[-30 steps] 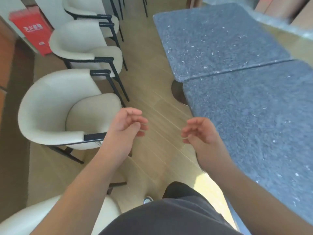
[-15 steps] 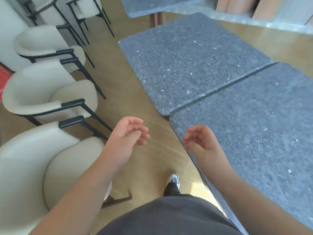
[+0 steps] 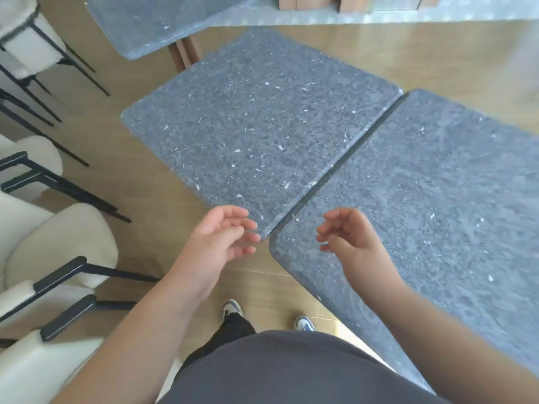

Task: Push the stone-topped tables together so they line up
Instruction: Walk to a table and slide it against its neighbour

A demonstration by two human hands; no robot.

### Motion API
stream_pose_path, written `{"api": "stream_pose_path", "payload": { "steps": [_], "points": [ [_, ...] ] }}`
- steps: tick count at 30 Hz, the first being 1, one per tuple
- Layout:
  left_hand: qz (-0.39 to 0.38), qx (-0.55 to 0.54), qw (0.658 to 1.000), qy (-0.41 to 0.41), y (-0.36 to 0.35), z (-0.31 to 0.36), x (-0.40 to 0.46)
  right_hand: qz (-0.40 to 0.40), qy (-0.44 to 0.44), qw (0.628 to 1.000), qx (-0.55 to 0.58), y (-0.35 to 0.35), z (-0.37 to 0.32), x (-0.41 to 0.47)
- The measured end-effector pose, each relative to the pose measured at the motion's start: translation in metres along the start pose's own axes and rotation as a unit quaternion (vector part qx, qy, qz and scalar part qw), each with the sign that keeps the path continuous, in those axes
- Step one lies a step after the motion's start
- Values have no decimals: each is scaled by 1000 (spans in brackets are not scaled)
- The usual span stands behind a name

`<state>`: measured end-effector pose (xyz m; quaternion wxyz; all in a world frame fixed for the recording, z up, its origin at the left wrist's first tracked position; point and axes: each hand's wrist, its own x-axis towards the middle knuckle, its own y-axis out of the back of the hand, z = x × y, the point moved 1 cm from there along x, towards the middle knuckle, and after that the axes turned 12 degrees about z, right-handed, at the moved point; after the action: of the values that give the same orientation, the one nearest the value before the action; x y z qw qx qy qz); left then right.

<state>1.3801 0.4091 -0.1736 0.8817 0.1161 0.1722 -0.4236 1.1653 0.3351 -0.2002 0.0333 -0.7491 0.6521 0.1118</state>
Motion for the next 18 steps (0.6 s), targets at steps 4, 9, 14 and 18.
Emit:
{"api": "stream_pose_path", "payload": {
  "steps": [4, 9, 14, 18],
  "points": [
    [-88, 0, 996, -19, -4, 21, 42, 97, 11, 995, 5, -6, -4, 7],
    [-186, 43, 981, -15, 17, 38, 94, 198, -5, 979, 42, -59, -5, -7],
    [-250, 78, 963, 64, 32, 20, 139, 265, -44, 962, 54, -123, 13, -29],
    [-275, 80, 935, 207, 21, -39, 156, 306, -166, 932, 106, -149, 56, -34]
  ]
}}
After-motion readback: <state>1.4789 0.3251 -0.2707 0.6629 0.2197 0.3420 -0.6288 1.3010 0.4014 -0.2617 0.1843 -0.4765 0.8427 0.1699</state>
